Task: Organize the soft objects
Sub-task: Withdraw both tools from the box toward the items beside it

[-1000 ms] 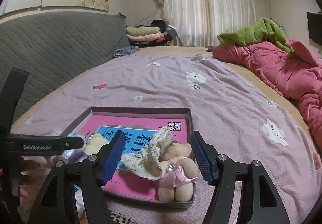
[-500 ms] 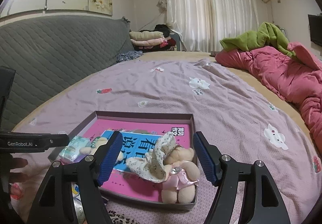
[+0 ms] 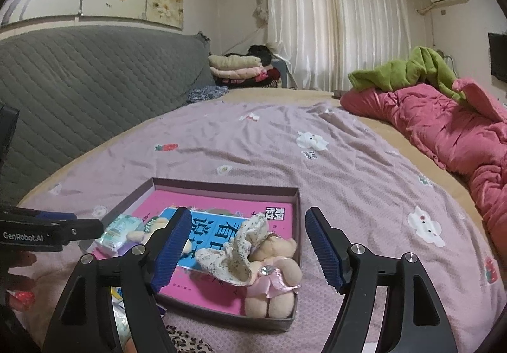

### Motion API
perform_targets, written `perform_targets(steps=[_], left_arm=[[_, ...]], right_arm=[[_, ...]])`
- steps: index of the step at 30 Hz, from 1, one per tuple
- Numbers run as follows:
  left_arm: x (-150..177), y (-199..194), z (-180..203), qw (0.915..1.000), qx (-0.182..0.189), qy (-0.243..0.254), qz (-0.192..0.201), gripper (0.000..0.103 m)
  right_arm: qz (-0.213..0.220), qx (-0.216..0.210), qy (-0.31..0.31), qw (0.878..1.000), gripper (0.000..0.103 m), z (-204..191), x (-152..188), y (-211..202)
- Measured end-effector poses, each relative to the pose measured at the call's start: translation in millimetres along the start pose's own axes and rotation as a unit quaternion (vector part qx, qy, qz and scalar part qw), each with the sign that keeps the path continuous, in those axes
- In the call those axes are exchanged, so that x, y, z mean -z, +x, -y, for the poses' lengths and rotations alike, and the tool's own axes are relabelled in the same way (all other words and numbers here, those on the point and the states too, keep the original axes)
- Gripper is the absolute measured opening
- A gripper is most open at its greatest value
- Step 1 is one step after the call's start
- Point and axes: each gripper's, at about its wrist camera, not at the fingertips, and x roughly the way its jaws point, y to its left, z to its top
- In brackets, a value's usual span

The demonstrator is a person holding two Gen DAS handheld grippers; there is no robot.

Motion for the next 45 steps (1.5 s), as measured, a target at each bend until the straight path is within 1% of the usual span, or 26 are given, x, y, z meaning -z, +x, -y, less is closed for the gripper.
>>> perform_targets(steps=[5,7,13,16,21,26,31,34,45], left_arm=[[5,-12,1,1.0,-0.006,0.003,0.003,0.067],[6,-15,2,1.0,-0.001,0.002,0.003,0.067],[13,-29,8,0.9998,0.002,0.017,0.008,0.067],[16,-35,5,0.9998,0.01,0.012,0.011,0.067],[22,-44,-4,0.9998,0.01,0.009,0.016,0.067],[28,-51,-13,0.9998,0.004,0.009,0.017,0.067],[37,-60,-22,0.9997,-0.006,0.013,0.018,0.067],[43,-63,-28,0.9998,-0.007,0.008,0.015,0.067],[56,-67,-25,0.9998,-0.006,0.016,0.009,0.067]], right_arm=[[0.01,0.001,0.01,1.0,0.077,7,0,-15],[0.016,0.0,0.015,1.0,0.077,8,-1,-23],[0.022,0.017,-0.006,1.0,0.078,1,7,-41],[0.015,0.022,-0.007,1.0,0.078,0,12,-44],[0.015,0.022,-0.017,0.999,0.078,-10,17,-51],[0.016,0.015,-0.036,0.999,0.078,-25,23,-60],[0.014,0.023,-0.065,0.998,0.078,-38,35,-71],[0.008,0.022,-0.065,0.998,0.078,-39,39,-75],[0.002,0.019,-0.076,0.997,0.078,-45,49,-95]])
